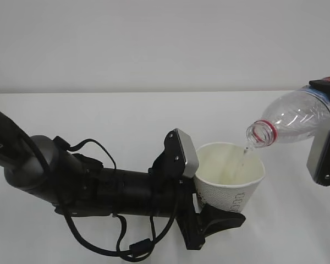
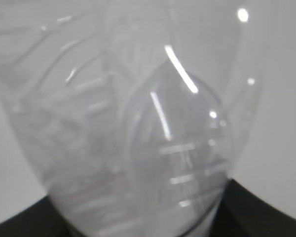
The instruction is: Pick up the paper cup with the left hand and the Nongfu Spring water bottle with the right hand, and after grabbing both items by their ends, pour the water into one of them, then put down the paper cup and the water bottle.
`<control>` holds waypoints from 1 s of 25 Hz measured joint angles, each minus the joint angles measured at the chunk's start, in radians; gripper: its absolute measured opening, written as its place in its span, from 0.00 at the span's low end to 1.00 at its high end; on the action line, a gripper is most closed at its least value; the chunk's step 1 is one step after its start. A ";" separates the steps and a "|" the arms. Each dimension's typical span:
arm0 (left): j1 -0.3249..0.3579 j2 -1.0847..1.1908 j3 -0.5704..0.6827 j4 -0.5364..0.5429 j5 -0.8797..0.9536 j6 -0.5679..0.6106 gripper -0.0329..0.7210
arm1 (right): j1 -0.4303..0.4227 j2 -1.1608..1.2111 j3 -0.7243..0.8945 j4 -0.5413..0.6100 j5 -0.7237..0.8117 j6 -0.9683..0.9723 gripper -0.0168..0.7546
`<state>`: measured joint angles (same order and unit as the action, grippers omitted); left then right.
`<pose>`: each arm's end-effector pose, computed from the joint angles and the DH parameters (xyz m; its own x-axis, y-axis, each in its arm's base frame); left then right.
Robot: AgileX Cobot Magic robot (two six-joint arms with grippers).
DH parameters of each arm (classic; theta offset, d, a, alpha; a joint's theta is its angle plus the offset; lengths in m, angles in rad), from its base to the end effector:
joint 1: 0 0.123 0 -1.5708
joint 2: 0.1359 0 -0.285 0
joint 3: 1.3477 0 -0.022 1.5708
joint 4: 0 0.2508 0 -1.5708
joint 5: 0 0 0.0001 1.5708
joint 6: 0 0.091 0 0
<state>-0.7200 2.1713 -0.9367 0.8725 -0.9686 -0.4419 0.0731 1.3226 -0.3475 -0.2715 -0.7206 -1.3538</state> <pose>0.2476 -0.2935 0.0873 -0.1428 0.2811 -0.9490 0.9822 0.1583 -0.1008 0.2296 0.0329 0.2089 0.2433 -0.9690 -0.0433 -0.1868 -0.0030 -0.9824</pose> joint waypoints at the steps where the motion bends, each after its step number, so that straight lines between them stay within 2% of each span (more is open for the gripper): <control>1: 0.000 0.000 0.000 0.000 0.000 0.000 0.72 | 0.000 0.000 0.000 0.000 0.000 -0.002 0.55; 25: 0.000 0.000 0.000 0.000 0.000 0.000 0.72 | 0.000 0.000 0.000 0.000 -0.002 -0.008 0.55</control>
<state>-0.7200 2.1713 -0.9367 0.8725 -0.9686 -0.4419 0.0731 1.3226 -0.3475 -0.2715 -0.7225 -1.3616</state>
